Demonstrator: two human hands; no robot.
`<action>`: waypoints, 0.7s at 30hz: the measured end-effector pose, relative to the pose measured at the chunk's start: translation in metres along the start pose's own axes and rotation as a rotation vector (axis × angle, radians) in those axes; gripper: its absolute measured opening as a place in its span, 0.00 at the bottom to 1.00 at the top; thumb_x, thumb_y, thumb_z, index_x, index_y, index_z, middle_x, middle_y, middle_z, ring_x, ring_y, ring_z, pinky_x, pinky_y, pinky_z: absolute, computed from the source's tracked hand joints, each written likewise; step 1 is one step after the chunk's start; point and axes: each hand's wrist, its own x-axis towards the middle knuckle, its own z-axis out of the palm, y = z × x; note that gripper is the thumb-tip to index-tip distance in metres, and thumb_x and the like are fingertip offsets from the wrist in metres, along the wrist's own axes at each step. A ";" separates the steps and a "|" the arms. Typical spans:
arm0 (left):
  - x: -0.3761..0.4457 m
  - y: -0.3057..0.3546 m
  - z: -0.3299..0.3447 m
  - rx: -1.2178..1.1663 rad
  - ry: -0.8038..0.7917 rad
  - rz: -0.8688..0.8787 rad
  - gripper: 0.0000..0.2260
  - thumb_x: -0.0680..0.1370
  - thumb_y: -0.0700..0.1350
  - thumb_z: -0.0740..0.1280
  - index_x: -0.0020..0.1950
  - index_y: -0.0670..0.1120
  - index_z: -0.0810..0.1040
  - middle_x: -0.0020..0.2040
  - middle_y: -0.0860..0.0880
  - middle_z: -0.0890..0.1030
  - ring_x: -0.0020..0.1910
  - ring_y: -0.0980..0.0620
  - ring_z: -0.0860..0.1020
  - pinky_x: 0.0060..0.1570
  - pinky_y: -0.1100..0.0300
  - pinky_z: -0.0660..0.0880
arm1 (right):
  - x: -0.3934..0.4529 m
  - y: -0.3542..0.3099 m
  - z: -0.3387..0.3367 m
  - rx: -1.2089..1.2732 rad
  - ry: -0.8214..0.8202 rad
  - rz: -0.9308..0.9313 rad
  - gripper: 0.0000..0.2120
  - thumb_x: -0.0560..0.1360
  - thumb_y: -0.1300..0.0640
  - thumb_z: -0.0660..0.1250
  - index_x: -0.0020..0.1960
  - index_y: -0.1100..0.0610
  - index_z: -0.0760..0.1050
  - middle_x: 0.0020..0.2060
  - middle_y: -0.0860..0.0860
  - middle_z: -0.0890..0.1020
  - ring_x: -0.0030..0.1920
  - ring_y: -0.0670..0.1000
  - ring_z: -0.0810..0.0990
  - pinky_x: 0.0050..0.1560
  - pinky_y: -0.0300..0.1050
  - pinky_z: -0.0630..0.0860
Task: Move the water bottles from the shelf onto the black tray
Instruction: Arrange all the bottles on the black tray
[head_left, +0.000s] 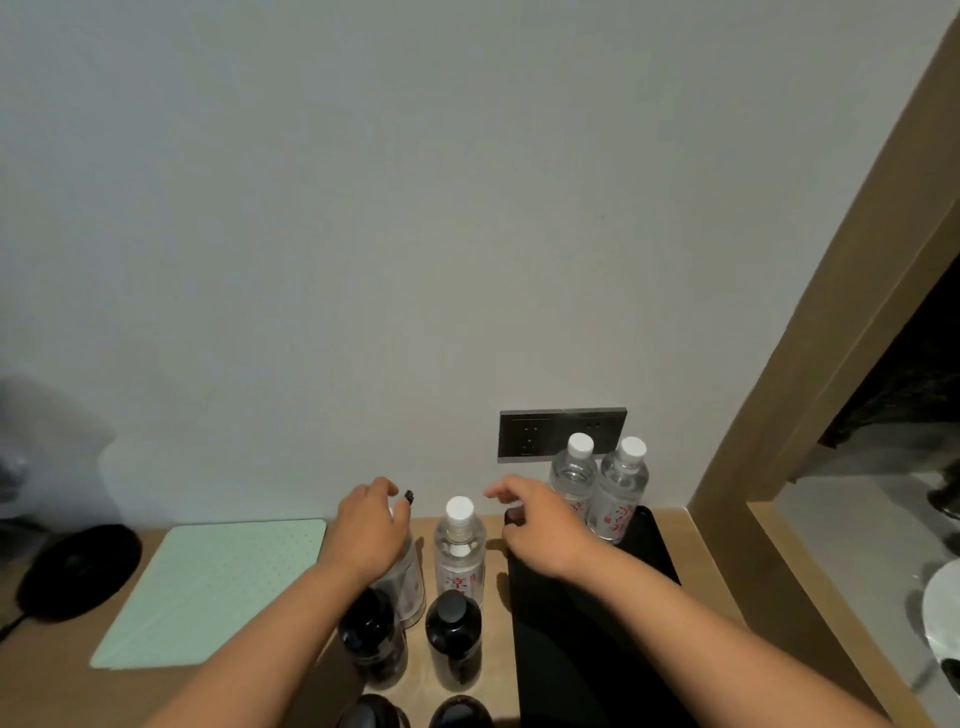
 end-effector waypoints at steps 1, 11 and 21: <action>0.000 0.000 0.002 -0.023 0.003 -0.014 0.17 0.80 0.52 0.57 0.65 0.46 0.70 0.62 0.44 0.75 0.61 0.45 0.73 0.58 0.52 0.72 | 0.001 -0.006 0.006 0.020 0.026 -0.049 0.22 0.74 0.65 0.64 0.65 0.49 0.71 0.62 0.50 0.72 0.62 0.49 0.72 0.62 0.42 0.70; -0.002 -0.002 0.001 -0.076 -0.014 -0.063 0.14 0.77 0.51 0.62 0.61 0.48 0.69 0.44 0.47 0.82 0.47 0.47 0.79 0.46 0.55 0.77 | 0.020 -0.005 0.047 0.076 0.066 -0.151 0.15 0.76 0.62 0.65 0.60 0.48 0.71 0.57 0.51 0.76 0.56 0.49 0.75 0.55 0.41 0.72; 0.015 0.012 -0.004 0.017 -0.209 -0.142 0.32 0.68 0.57 0.73 0.67 0.46 0.68 0.56 0.45 0.79 0.53 0.46 0.78 0.46 0.56 0.77 | 0.017 0.020 0.034 0.200 0.142 -0.118 0.16 0.76 0.64 0.63 0.60 0.49 0.72 0.53 0.49 0.79 0.55 0.46 0.76 0.58 0.41 0.74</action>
